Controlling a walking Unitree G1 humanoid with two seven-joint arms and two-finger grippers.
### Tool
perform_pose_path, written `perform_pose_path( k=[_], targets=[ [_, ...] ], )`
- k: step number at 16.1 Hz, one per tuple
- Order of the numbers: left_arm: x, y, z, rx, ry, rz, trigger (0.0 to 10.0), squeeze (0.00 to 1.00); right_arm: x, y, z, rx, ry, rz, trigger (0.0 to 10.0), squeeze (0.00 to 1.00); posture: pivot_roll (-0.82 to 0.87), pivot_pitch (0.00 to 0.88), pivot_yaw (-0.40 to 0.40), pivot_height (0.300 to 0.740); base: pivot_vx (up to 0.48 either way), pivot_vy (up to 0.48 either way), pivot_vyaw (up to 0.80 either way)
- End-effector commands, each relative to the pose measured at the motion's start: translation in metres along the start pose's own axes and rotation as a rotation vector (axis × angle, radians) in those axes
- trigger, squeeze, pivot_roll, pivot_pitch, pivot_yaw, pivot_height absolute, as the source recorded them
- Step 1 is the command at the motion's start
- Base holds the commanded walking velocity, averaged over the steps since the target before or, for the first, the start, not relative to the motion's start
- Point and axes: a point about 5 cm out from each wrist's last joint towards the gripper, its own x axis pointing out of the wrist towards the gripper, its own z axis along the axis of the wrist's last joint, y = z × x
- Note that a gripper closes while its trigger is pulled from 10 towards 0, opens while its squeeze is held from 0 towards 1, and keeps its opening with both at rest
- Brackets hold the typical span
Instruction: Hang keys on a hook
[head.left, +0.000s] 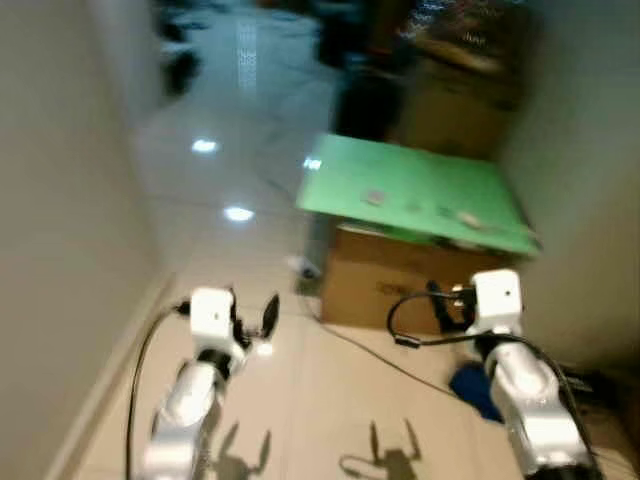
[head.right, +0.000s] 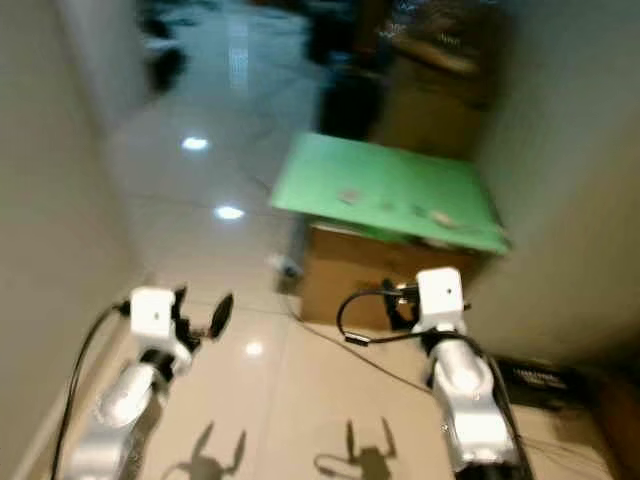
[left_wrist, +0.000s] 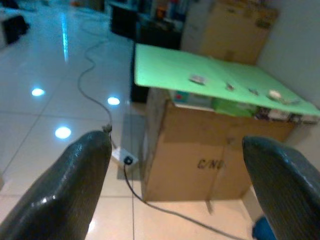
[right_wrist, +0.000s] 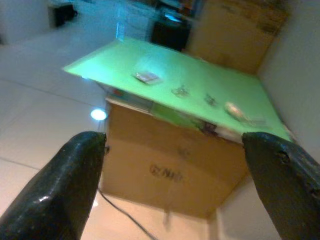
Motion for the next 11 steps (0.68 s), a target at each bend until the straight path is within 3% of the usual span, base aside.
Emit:
perform_pose_path(
  k=[1, 3, 5, 7, 11],
  targets=[
    [0.002, -0.005, -0.001, 0.005, 0.000, -0.005, 10.0, 0.00, -0.001, -0.009, 0.001, -0.007, -0.002, -0.031, 10.0, 0.00, -0.15, 0.000, -0.038, 0.740, 0.000, -0.428, -0.64],
    [0.012, -0.009, 0.014, 0.064, -0.068, -0.007, 10.0, 0.00, -0.001, -0.009, 0.005, 0.043, -0.046, -0.027, 10.0, 0.00, -0.17, 0.000, -0.022, 0.740, 0.174, -0.141, -0.32],
    [0.014, -0.010, 0.025, 0.045, -0.118, -0.017, 10.0, 0.00, 0.000, -0.008, 0.006, 0.041, -0.048, -0.020, 10.0, 0.00, -0.18, 0.000, -0.009, 0.740, 0.000, 0.000, 0.00],
    [0.019, -0.010, 0.029, 0.085, -0.115, -0.009, 10.0, 0.00, 0.000, -0.006, 0.005, 0.037, -0.046, -0.023, 10.0, 0.00, -0.18, 0.000, 0.005, 0.740, 0.480, 0.000, 0.00],
    [0.019, -0.008, 0.024, 0.060, -0.098, -0.006, 10.0, 0.00, -0.001, -0.008, 0.002, 0.029, -0.034, -0.029, 10.0, 0.00, -0.18, 0.000, 0.013, 0.740, 0.480, 0.000, 0.00]
  ],
)
